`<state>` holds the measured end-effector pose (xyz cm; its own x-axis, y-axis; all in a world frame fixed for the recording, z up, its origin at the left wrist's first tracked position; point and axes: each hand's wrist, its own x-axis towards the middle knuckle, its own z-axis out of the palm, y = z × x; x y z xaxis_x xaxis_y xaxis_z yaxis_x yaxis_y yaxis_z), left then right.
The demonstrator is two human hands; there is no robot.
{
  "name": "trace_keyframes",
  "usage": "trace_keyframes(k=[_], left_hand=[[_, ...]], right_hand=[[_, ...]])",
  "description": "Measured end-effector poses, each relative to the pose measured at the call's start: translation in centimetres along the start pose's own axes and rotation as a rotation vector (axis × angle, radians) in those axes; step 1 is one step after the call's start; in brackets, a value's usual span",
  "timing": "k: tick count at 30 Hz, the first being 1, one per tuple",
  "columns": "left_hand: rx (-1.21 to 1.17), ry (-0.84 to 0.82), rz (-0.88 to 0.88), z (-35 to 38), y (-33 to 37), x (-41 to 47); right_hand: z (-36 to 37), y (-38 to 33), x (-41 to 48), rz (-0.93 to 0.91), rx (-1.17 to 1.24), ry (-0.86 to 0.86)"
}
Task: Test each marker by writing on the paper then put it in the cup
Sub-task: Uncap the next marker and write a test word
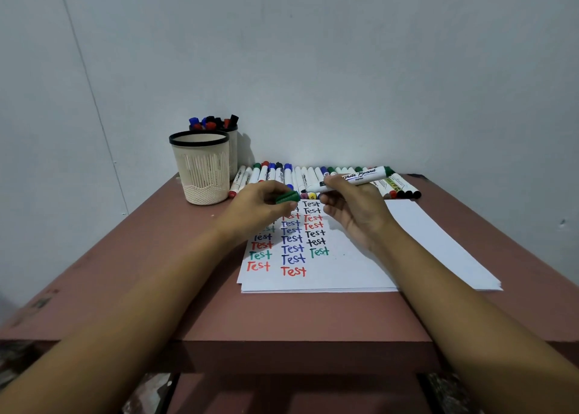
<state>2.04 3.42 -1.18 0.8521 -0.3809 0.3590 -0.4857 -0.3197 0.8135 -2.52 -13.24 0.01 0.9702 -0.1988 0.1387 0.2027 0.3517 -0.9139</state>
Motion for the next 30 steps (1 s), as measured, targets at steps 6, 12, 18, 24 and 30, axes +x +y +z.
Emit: trace_keyframes(k=[6,12,18,24,30], left_hand=[[-0.083,-0.027,0.023,0.1,0.1,0.1],[-0.098,-0.050,0.044,0.2,0.6,-0.2],[0.017,-0.096,0.035,0.2,0.7,-0.4],[0.260,0.061,0.274,1.3,0.7,-0.5],[0.444,0.161,0.491,2.1,0.7,-0.3]], right_hand=[[0.0,0.2,0.0,-0.010,-0.054,-0.034],[-0.3,0.6,0.1,0.001,-0.183,-0.087],[-0.7,0.8,0.4,0.043,-0.202,-0.116],[-0.8,1.0,0.7,0.118,-0.094,-0.072],[-0.4,1.0,0.9,0.165,0.000,0.009]])
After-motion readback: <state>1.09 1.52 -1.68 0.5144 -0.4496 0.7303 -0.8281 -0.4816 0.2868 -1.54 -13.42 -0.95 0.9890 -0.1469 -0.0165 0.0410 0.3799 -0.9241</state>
